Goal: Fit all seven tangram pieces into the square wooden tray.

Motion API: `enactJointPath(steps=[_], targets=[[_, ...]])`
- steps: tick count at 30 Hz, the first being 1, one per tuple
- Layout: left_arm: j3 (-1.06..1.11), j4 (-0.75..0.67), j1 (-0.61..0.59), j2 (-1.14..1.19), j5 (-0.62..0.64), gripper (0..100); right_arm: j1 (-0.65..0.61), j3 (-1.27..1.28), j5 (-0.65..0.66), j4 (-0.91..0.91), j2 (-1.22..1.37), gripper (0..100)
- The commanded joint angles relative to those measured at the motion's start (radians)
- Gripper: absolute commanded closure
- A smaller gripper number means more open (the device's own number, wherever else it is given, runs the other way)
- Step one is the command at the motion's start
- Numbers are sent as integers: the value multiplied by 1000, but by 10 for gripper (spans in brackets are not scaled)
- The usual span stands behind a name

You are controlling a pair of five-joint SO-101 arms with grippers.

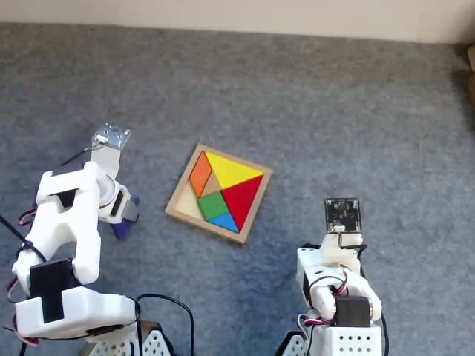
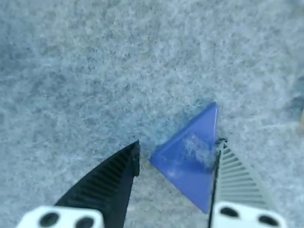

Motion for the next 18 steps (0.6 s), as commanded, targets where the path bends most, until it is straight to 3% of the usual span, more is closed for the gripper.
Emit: enactJointPath(steps=[1, 18], targets=[[4, 15, -10, -15, -12, 745, 13, 110, -3, 2, -5, 993], [13, 21, 27, -15, -17, 859, 13, 110, -3, 2, -5, 993]])
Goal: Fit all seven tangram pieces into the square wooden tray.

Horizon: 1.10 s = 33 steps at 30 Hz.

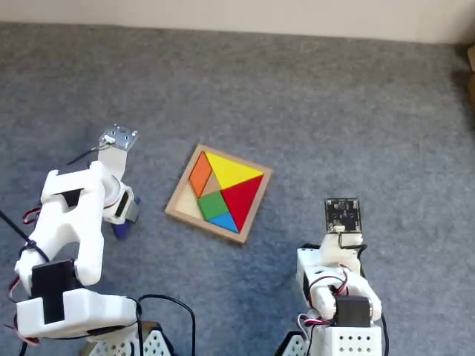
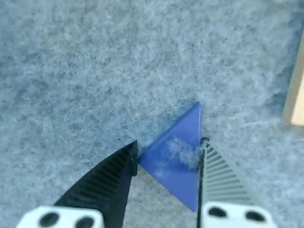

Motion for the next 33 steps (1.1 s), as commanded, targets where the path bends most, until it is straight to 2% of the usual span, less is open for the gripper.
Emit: enactJointPath(steps=[1, 10, 13, 26, 28, 33], targets=[[16, 5, 13, -16, -9, 872, 13, 110, -3, 2, -5, 993], [10, 55, 41, -33, 0, 895, 13, 110, -3, 1, -5, 993], [12, 81, 59, -74, 80, 895, 13, 110, -3, 1, -5, 993], [18, 391, 62, -538, 103, 891, 13, 110, -3, -2, -5, 993], [18, 443, 62, -582, 68, 891, 13, 110, -3, -2, -5, 993], [19, 583, 71, -595, -166, 891, 13, 110, -3, -2, -5, 993]])
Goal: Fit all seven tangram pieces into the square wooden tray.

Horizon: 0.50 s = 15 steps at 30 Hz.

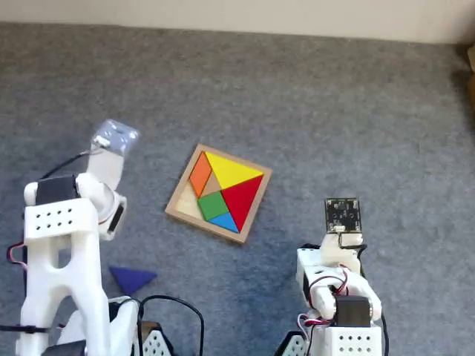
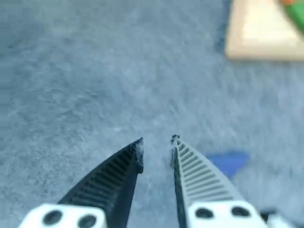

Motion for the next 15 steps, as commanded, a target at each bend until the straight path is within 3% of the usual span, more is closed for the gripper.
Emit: enactJointPath(steps=[1, 4, 8, 15], targets=[[-1, 118, 24, -33, -204, 891, 13, 110, -3, -2, -5, 993], [5, 189, 25, -33, -333, 886, 13, 110, -3, -2, -5, 993], [124, 170, 21, -39, -500, 779, 13, 110, -3, -2, -5, 993], [332, -28, 25, -33, -531, 742, 13, 110, -3, -2, -5, 993]])
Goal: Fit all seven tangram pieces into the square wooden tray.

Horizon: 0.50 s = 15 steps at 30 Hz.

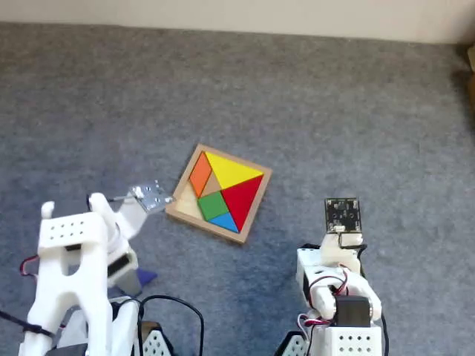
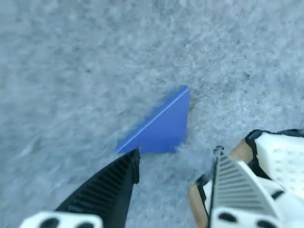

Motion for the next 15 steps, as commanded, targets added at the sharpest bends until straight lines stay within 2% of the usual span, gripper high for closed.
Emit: enactJointPath(steps=[1, 6, 12, 15], targets=[[85, -106, 18, -13, -31, 742, 13, 110, -3, -2, -5, 993], [179, -152, 18, -16, -98, 744, 13, 110, -3, -2, -5, 993], [249, -439, -18, -13, -28, 745, 13, 110, -3, -2, -5, 993], [254, -526, -51, -12, -29, 745, 13, 110, -3, -2, -5, 993]])
